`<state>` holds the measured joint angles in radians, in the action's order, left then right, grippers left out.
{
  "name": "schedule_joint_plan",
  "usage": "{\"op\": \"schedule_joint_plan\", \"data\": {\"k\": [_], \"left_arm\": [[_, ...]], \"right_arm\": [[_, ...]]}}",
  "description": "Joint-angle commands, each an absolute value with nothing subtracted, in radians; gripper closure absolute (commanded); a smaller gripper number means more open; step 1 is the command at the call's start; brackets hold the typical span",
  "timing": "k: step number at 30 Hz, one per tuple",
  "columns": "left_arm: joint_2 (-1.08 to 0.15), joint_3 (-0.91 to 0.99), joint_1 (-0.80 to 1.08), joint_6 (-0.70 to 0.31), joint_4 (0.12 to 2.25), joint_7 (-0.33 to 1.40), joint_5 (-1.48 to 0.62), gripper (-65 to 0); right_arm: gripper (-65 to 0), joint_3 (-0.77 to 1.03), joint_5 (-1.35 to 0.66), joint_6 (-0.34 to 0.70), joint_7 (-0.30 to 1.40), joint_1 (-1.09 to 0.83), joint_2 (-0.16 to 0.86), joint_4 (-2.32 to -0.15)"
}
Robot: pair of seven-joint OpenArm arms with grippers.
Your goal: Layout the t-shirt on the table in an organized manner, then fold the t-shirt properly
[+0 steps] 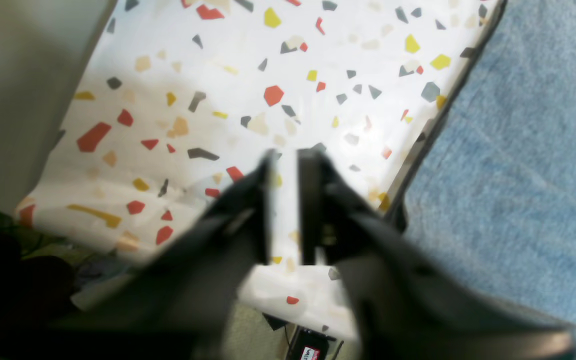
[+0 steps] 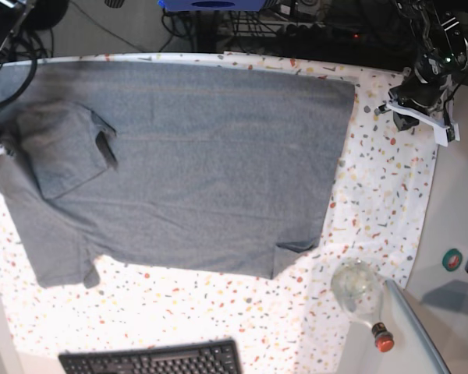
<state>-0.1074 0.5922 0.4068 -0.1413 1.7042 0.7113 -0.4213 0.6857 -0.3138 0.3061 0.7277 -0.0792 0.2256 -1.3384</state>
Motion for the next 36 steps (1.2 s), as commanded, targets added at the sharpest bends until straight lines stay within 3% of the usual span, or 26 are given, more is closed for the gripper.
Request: {"op": "schedule_joint_plan", "data": {"k": [1, 6, 11, 13, 16, 18, 25, 29, 36], "left_arm": [[-0.119, 0.596, 0.404, -0.143, 1.719, 0.693, -0.43, -18.3], [-0.119, 0.601, 0.389, -0.143, 1.719, 0.693, -0.426, -29.5], [-0.119, 0.602, 0.387, -0.143, 1.719, 0.693, -0.426, -37.0], [-0.125, 0.602, 0.387, -0.143, 1.719, 0.693, -0.426, -38.8], [-0.131, 0.602, 0.387, -0.143, 1.71, 0.693, -0.429, -38.8], [-0.131, 0.602, 0.386, -0.143, 1.704, 0.693, -0.429, -38.8], [-0.131, 0.602, 0.395, -0.143, 1.698, 0.693, -0.426, -38.7], [-0.133, 0.604, 0.395, -0.143, 1.698, 0.693, -0.426, -38.5], [-0.133, 0.604, 0.395, -0.143, 1.698, 0.693, -0.426, -38.3]], "right_arm": [[0.0, 0.704, -0.317, 0.306, 0.708, -0.076, 0.228, -1.369], [0.0, 0.72, -0.317, 0.305, 0.779, -0.081, 0.199, -1.38], [-31.1, 0.72, -0.321, 0.305, 0.8, -0.082, 0.196, -1.501], [-38.0, 0.716, -0.317, 0.305, 0.797, -0.059, 0.203, -1.518], [-39.0, 0.708, -0.315, 0.305, 0.797, 0.056, 0.252, -1.419], [-39.0, 0.668, -0.314, 0.305, 0.785, 0.165, 0.306, -1.239], [-39.0, 0.406, -0.314, 0.303, 0.483, 0.452, 0.458, -0.558], [-39.0, 0.323, -0.314, 0.303, 0.348, 0.496, 0.466, -0.398], [-38.9, 0.295, -0.315, 0.263, 0.332, 0.479, 0.46, -0.38]]}}
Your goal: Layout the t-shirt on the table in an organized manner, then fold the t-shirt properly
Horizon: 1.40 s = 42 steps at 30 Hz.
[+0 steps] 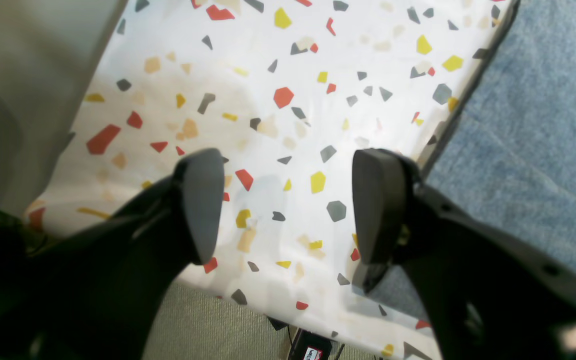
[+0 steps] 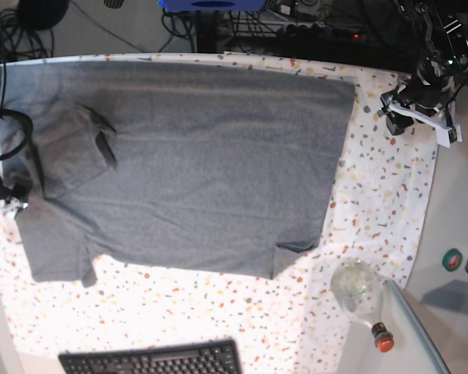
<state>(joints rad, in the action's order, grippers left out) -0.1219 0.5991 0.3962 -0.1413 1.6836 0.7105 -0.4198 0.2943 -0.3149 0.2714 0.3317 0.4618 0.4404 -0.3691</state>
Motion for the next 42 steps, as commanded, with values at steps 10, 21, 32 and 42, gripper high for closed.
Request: {"op": "schedule_joint_plan", "data": {"k": [10, 21, 32, 42], "left_arm": [[-0.133, 0.602, 0.392, -0.143, 1.698, 0.693, -0.426, -38.3], [-0.139, 0.55, 0.289, -0.143, 1.633, 0.693, -0.423, -38.3], [-0.145, 0.249, -0.166, -0.079, 1.185, 0.687, -0.274, -38.5], [-0.048, 0.248, -0.406, -0.073, 0.843, 0.568, -0.051, -38.3]], "right_arm": [[0.0, 0.298, -0.318, 0.262, 0.338, 0.479, 0.443, -0.38], [0.0, 0.3, -0.321, 0.262, 0.41, 0.43, 0.433, -0.538], [0.0, 0.302, -0.321, 0.214, 0.495, 0.219, 0.39, -1.017], [0.0, 0.302, -0.321, 0.217, 0.501, 0.219, 0.392, -1.024]]}}
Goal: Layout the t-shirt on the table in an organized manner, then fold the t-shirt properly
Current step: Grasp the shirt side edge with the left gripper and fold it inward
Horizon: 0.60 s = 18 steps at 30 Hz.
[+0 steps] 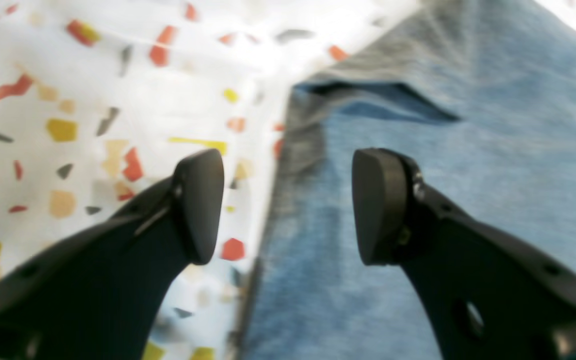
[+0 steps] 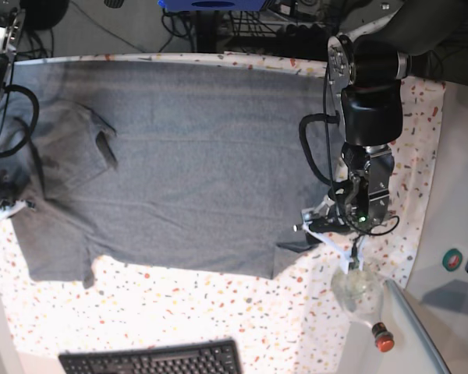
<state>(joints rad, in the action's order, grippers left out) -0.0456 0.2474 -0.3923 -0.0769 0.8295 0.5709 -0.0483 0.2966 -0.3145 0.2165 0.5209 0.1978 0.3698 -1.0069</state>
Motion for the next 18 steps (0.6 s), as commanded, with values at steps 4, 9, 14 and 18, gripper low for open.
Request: {"op": "schedule_joint_plan", "data": {"k": [4, 9, 14, 18], "left_arm": [[-0.047, 0.248, -0.398, -0.073, 0.805, 0.559, -0.047, -38.2], [-0.048, 0.248, -0.395, -0.073, 0.803, 0.564, -0.047, -33.2], [-0.048, 0.255, -0.328, -0.073, 0.908, 0.645, -0.048, 0.0], [-0.045, 0.257, -0.219, -0.071, 1.124, 0.727, -0.045, 0.0]], "right_arm": [[0.0, 0.302, -0.321, 0.217, 0.498, 0.222, 0.395, -1.024], [0.0, 0.302, -0.321, 0.217, 0.498, 0.225, 0.395, -1.024], [0.0, 0.302, -0.321, 0.217, 0.496, 0.225, 0.394, -1.024], [0.0, 0.302, -0.321, 0.217, 0.496, 0.225, 0.394, -1.024]]}}
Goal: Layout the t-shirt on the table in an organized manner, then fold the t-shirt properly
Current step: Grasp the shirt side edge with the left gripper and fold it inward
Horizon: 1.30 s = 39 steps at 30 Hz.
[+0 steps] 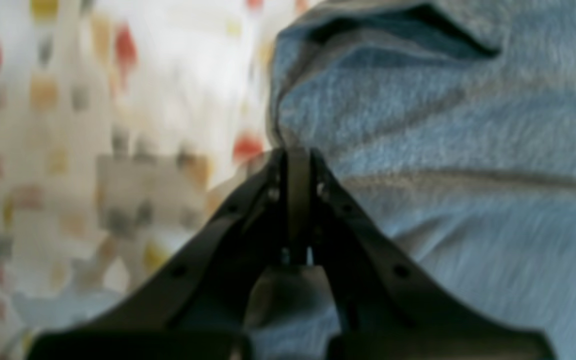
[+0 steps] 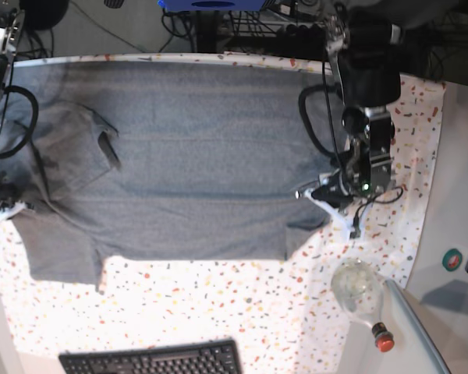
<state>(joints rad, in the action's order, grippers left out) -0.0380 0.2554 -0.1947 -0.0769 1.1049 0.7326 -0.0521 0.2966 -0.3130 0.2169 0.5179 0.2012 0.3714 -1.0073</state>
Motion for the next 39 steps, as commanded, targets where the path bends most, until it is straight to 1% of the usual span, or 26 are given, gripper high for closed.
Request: {"op": "schedule_joint_plan", "data": {"k": [1, 4, 8, 10, 14, 20, 22, 23, 25, 26, 28, 31, 33, 36, 39], "left_arm": [[-0.045, 0.257, -0.2, -0.071, 1.168, 0.756, -0.045, 0.0], [-0.039, 0.257, -0.136, -0.068, 1.317, 0.866, -0.048, 0.0], [-0.021, 0.257, -0.047, 0.018, 1.486, 0.974, -0.05, 0.0], [-0.008, 0.257, -0.004, 0.022, 1.54, 0.99, -0.05, 0.0], [0.001, 0.257, 0.045, 0.022, 1.558, 0.992, -0.041, 0.0], [-0.001, 0.257, 0.068, 0.022, 1.543, 0.992, -0.039, 0.0], [-0.002, 0.257, 0.079, 0.022, 1.544, 0.99, -0.039, -18.1], [-0.002, 0.257, 0.079, 0.024, 1.55, 0.989, -0.038, -25.5], [-0.002, 0.255, 0.107, 0.024, 1.586, 0.984, -0.03, -37.7], [-0.002, 0.251, 0.119, 0.025, 1.623, 0.975, -0.008, -42.0], [0.007, 0.243, 0.151, 0.025, 1.71, 0.931, 0.067, -45.1], [0.018, 0.143, 0.183, 0.025, 1.808, 0.875, 0.229, -44.9], [0.004, 0.045, 0.177, 0.025, 1.819, 0.86, 0.355, -45.6], [-0.042, -0.14, 0.117, 0.024, 1.732, 0.858, 0.538, -45.7], [-0.058, -0.249, 0.035, 0.021, 1.583, 0.862, 0.608, -45.6]], "right_arm": [[0.0, 0.302, -0.321, 0.217, 0.496, 0.225, 0.394, -1.024], [0.0, 0.302, -0.321, 0.217, 0.496, 0.225, 0.394, -1.024], [0.0, 0.302, -0.321, 0.217, 0.496, 0.225, 0.392, -1.024], [0.0, 0.302, -0.321, 0.217, 0.496, 0.225, 0.392, -1.024], [0.0, 0.302, -0.321, 0.217, 0.496, 0.225, 0.392, -1.024], [0.0, 0.302, -0.321, 0.217, 0.498, 0.223, 0.392, -1.024], [0.0, 0.302, -0.321, 0.217, 0.498, 0.22, 0.392, -1.024], [0.0, 0.302, -0.321, 0.217, 0.499, 0.22, 0.392, -1.024], [0.0, 0.302, -0.321, 0.217, 0.499, 0.219, 0.39, -1.024], [0.0, 0.302, -0.321, 0.217, 0.499, 0.219, 0.39, -1.024], [0.0, 0.302, -0.321, 0.217, 0.499, 0.219, 0.39, -1.024], [0.0, 0.302, -0.321, 0.217, 0.499, 0.217, 0.389, -1.023], [0.0, 0.302, -0.321, 0.217, 0.499, 0.217, 0.389, -1.023], [0.0, 0.298, -0.321, 0.217, 0.499, 0.219, 0.389, -1.023], [0.0, 0.3, -0.321, 0.217, 0.499, 0.22, 0.372, -1.023]]}}
